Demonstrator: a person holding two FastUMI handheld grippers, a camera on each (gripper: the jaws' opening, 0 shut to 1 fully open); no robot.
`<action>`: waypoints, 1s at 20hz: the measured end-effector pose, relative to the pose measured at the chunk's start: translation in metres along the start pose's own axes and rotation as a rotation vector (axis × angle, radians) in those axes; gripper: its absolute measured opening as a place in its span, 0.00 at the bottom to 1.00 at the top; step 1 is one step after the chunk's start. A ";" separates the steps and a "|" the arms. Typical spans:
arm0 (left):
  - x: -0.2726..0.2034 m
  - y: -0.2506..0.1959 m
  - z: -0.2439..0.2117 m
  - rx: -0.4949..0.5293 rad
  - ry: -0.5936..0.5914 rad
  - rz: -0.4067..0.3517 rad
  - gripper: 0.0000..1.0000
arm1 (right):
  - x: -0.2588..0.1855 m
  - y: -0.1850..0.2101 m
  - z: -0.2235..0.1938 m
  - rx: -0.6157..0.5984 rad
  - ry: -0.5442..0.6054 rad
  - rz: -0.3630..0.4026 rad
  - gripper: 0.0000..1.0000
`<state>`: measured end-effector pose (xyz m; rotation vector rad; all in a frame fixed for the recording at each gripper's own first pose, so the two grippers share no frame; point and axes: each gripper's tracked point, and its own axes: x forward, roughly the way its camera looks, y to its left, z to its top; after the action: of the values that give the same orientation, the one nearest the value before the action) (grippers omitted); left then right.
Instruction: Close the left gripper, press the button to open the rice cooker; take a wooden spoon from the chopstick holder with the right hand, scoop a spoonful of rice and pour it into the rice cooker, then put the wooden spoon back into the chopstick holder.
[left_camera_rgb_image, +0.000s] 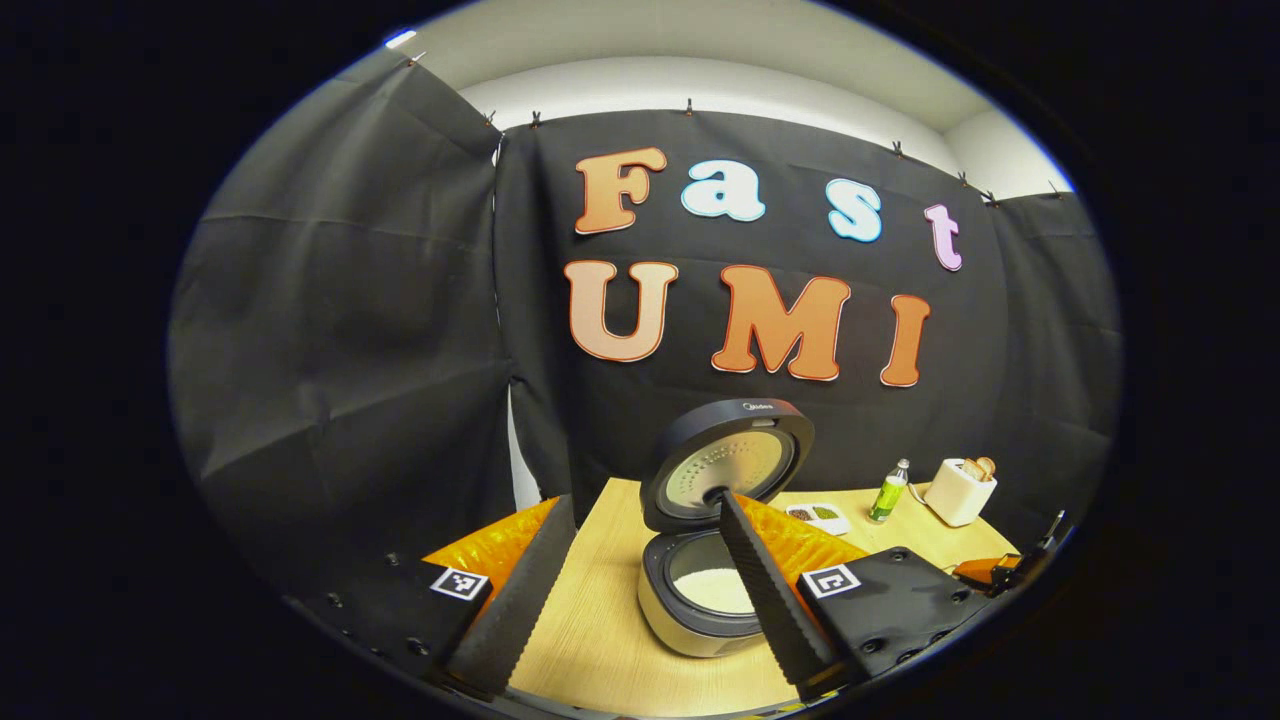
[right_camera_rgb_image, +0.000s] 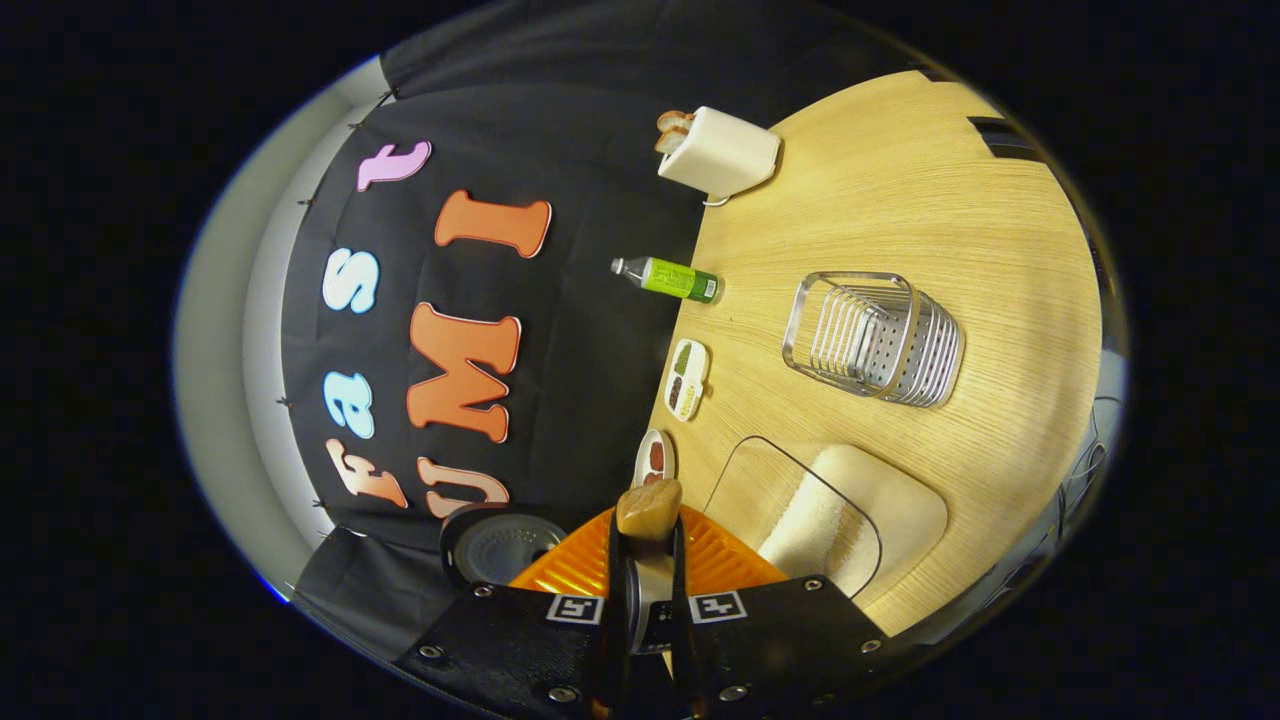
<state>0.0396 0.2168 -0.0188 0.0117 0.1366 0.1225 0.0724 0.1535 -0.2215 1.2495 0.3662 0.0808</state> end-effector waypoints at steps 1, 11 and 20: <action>0.000 -0.001 0.001 -0.003 -0.001 -0.002 0.98 | 0.000 0.004 0.004 0.015 -0.007 0.003 0.17; 0.004 -0.013 0.003 -0.003 -0.007 -0.025 0.98 | -0.013 0.057 0.032 0.138 -0.036 0.061 0.17; 0.009 -0.014 0.008 0.009 -0.030 -0.011 1.00 | 0.006 0.128 0.026 0.182 -0.018 0.122 0.17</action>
<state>0.0514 0.2037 -0.0119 0.0220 0.1076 0.1102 0.1042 0.1728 -0.0962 1.4512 0.2858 0.1425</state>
